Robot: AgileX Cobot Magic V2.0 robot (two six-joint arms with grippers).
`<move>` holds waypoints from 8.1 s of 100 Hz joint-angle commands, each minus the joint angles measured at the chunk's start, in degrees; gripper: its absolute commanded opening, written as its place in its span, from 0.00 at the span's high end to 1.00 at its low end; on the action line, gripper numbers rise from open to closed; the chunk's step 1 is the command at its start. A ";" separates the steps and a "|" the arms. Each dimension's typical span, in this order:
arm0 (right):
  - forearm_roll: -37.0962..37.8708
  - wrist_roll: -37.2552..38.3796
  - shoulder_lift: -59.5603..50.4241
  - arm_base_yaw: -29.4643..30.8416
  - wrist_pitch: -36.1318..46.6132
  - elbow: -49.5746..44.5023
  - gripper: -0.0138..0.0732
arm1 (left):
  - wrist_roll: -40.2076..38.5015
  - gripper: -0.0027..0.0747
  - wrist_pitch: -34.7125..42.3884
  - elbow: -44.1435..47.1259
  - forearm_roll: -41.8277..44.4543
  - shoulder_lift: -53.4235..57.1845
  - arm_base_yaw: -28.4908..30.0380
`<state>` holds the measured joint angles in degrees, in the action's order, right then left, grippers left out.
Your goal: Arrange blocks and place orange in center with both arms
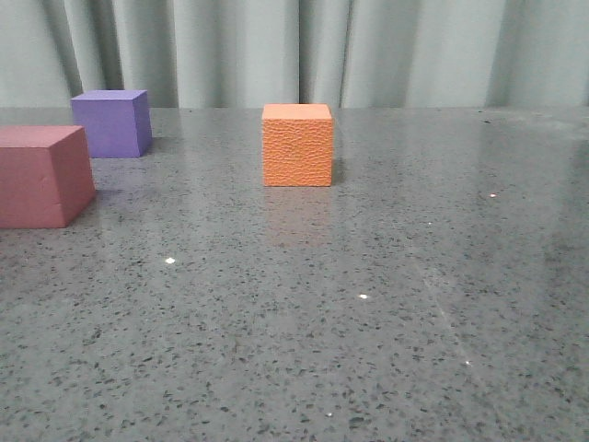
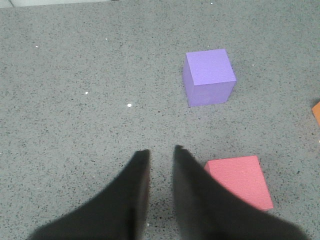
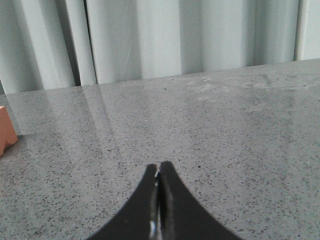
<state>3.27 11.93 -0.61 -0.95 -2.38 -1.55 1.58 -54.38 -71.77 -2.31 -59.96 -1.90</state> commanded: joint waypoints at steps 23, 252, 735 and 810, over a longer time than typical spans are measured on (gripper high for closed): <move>-0.09 -0.05 -1.11 0.01 4.89 0.76 0.92 | -0.13 0.13 5.99 -1.90 -1.57 0.68 0.07; -0.09 -0.05 -1.11 0.01 4.89 0.76 0.92 | -57.42 0.21 3.34 -32.26 35.13 -48.76 -44.32; -0.09 -0.05 -1.11 0.01 4.89 0.76 0.92 | -40.51 0.69 11.83 5.29 36.61 1.99 -23.21; -0.09 -0.05 -1.11 0.01 4.89 0.76 0.92 | -40.51 0.99 7.22 30.11 33.28 31.02 -23.21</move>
<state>3.27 11.93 -0.61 -0.95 -2.29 -1.55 -39.02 -49.29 -40.35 30.11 -28.77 -25.44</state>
